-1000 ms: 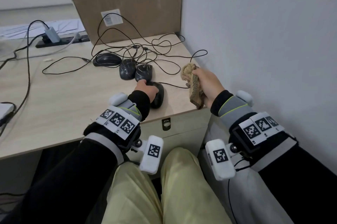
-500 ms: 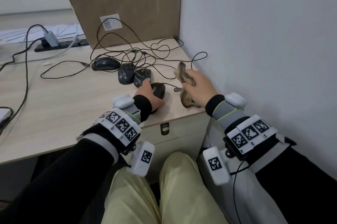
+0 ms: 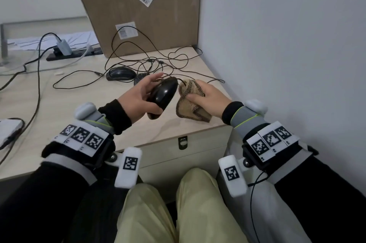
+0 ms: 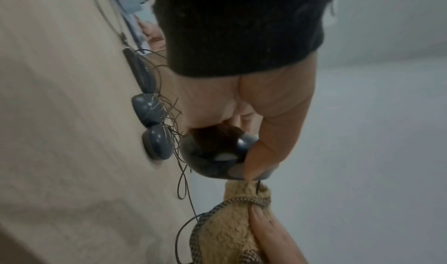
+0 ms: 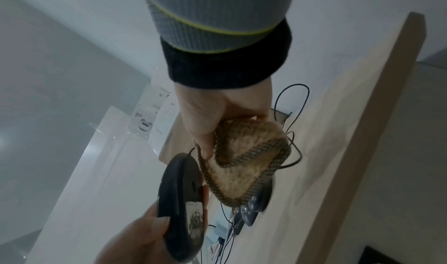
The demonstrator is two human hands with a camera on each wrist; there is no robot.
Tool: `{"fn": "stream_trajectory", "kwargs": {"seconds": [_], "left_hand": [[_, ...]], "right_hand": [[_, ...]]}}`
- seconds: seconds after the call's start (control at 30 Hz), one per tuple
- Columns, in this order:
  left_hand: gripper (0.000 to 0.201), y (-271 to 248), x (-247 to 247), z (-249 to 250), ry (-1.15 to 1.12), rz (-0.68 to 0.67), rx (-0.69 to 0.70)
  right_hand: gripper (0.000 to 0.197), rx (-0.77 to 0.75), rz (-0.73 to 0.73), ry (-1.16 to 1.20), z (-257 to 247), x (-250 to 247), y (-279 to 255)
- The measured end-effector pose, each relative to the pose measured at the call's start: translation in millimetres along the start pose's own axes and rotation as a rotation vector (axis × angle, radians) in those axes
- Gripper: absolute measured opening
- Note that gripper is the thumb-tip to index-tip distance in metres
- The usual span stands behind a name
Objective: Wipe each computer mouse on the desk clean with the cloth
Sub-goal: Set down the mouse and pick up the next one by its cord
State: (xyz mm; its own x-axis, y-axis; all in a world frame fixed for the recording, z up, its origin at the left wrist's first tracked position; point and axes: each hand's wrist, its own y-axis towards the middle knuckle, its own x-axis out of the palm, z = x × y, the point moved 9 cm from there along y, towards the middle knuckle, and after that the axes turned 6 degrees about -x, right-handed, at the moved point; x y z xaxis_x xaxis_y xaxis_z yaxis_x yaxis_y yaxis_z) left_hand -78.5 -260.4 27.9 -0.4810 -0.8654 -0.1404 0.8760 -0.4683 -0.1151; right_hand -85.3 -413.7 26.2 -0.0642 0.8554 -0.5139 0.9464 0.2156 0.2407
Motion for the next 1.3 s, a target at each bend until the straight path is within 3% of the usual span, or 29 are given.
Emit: {"fn": "stream_trajectory", "kwargs": {"seconds": [0.13, 0.27, 0.4, 0.47, 0.57, 0.67, 0.73, 0.83, 0.93, 1.3], "left_hand": [[0.089, -3.4, -23.3, -12.2, -0.121, 0.134, -0.036], [0.087, -8.8, -35.6, -24.7, -0.160, 0.220, -0.078], [0.083, -9.7, -47.7, -27.6, -0.094, 0.321, -0.073], [0.071, -9.4, -52.3, -26.2, 0.003, 0.370, -0.057], [0.052, -11.4, -68.3, -27.1, 0.069, 0.509, -0.060], [0.024, -16.9, -86.8, -33.4, 0.178, 0.626, -0.117], [0.015, -22.2, -101.8, -41.0, 0.297, 0.695, -0.201], [0.044, -33.2, -122.9, -53.0, 0.472, 0.777, -0.387], [0.073, -35.4, -130.7, -66.8, 0.485, 0.778, -0.483], [0.071, -24.4, -106.9, -87.5, 0.582, 0.727, -0.670]], "right_hand": [[0.004, 0.091, 0.073, 0.083, 2.7, -4.4, -0.7], [0.017, 0.125, 0.136, -0.157, 7.1, -22.8, 1.4], [0.014, 0.143, 0.054, -0.192, 16.0, -19.0, 0.6], [0.015, 0.176, -0.034, -0.231, 21.8, -10.5, -2.3], [0.035, 0.189, -0.117, -0.446, 21.9, -10.3, -5.4], [0.015, 0.121, -0.139, -0.683, 12.7, -20.0, -7.5], [0.013, 0.130, -0.115, -0.777, 13.9, -30.2, -10.4], [0.020, 0.190, 0.062, -0.807, 16.9, -55.1, -13.0], [0.020, 0.183, 0.203, -0.639, 18.8, -62.7, -11.7], [0.023, 0.147, 0.276, -0.165, 6.7, -36.3, -3.5]]}}
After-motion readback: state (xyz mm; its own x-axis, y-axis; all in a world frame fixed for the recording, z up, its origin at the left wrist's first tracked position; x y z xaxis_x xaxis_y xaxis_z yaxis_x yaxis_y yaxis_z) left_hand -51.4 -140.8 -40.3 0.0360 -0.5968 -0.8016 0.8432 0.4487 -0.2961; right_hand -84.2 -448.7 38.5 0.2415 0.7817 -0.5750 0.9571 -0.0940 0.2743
